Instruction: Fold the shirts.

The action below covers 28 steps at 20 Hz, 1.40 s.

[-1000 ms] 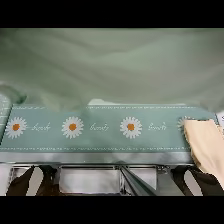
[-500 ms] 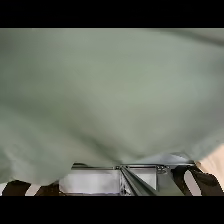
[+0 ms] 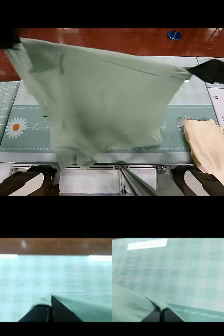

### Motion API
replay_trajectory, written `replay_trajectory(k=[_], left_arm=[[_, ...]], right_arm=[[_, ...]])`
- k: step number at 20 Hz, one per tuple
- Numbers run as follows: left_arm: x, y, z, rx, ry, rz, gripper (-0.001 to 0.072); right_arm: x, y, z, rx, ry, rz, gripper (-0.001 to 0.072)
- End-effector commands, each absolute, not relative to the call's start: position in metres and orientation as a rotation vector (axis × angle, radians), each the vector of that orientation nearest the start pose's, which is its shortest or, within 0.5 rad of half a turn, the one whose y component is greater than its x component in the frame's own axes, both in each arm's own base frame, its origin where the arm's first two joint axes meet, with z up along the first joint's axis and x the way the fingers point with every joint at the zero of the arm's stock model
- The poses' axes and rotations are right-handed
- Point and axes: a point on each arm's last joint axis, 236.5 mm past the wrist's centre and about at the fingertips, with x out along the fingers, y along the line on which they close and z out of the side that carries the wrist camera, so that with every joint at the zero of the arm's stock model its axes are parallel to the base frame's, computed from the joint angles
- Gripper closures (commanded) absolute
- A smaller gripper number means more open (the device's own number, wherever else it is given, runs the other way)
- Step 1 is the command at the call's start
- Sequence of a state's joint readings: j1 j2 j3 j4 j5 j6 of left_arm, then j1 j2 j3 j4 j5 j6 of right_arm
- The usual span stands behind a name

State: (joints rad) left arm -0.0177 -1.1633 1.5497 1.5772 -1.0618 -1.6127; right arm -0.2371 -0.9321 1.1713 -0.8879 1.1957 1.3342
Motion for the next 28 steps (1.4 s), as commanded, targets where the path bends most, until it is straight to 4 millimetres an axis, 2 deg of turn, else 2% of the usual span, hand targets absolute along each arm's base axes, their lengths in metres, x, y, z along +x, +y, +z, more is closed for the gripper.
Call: replay_trajectory(k=[1,4,7,8,9,10,11,12,13,15,16,17,18,19,20,22,23,26,28], left_arm=[[0.502,-0.018,0.141,-0.104,0.811,-0.012,0.069],[0.523,-0.038,0.092,-0.2,0.876,-0.055,0.069],[0.526,-0.057,0.056,-0.295,0.96,-0.094,0.069],[0.525,-0.061,0.049,-0.318,0.982,-0.102,0.0686],[0.524,-0.064,0.046,-0.334,0.992,-0.109,0.0573],[0.522,-0.065,0.047,-0.34,0.998,-0.11,0.0322],[0.519,-0.063,0.049,-0.341,1.013,-0.106,0.0197],[0.514,-0.055,0.054,-0.314,1.039,-0.106,0.0197],[0.505,-0.035,0.059,-0.242,1.076,-0.09,0.0197],[0.477,0.024,0.069,-0.136,1.158,0.02,0.0198],[0.46,0.053,0.074,-0.135,1.188,0.085,0.0198],[0.445,0.074,0.079,-0.171,1.208,0.126,0.0199],[0.423,0.09,0.077,-0.216,1.246,0.15,0.0199],[0.394,0.102,0.066,-0.277,1.321,0.174,0.0199],[0.363,0.107,0.052,-0.342,1.401,0.191,0.0199],[0.31,0.099,0.021,-0.481,1.496,0.174,0.0199],[0.295,0.087,0.009,-0.556,1.482,0.129,0.0199],[0.265,0.049,-0.02,-0.759,1.425,0.049,0.0199],[0.237,0.033,-0.043,-0.769,1.483,0.018,0.0199]], right_arm=[[0.433,0.052,0.114,0.541,0.863,0.352,0.0694],[0.487,0.042,0.077,0.6,0.918,0.345,0.0694],[0.529,0.039,0.062,0.709,0.936,0.358,0.0692],[0.54,0.038,0.058,0.755,0.934,0.348,0.0584],[0.546,0.035,0.055,0.782,0.939,0.333,0.0351],[0.549,0.035,0.054,0.793,0.945,0.331,0.0295],[0.546,0.031,0.054,0.776,0.957,0.333,0.0295],[0.54,0.024,0.056,0.748,0.983,0.329,0.0295],[0.529,0.011,0.061,0.728,1.021,0.319,0.0296],[0.5,-0.024,0.078,0.687,1.063,0.282,0.0296],[0.48,-0.049,0.084,0.635,1.092,0.232,0.0296],[0.459,-0.075,0.085,0.571,1.13,0.158,0.0302],[0.435,-0.107,0.084,0.499,1.173,0.039,0.0304],[0.419,-0.133,0.086,0.514,1.164,-0.084,0.0304],[0.406,-0.145,0.089,0.566,1.129,-0.13,0.0304],[0.383,-0.14,0.081,0.653,1.104,-0.125,0.0304],[0.373,-0.128,0.071,0.68,1.104,-0.101,0.0304],[0.341,-0.069,0.032,0.736,1.16,0.037,0.0304],[0.322,-0.033,0.007,0.787,1.204,0.096,0.0304]])
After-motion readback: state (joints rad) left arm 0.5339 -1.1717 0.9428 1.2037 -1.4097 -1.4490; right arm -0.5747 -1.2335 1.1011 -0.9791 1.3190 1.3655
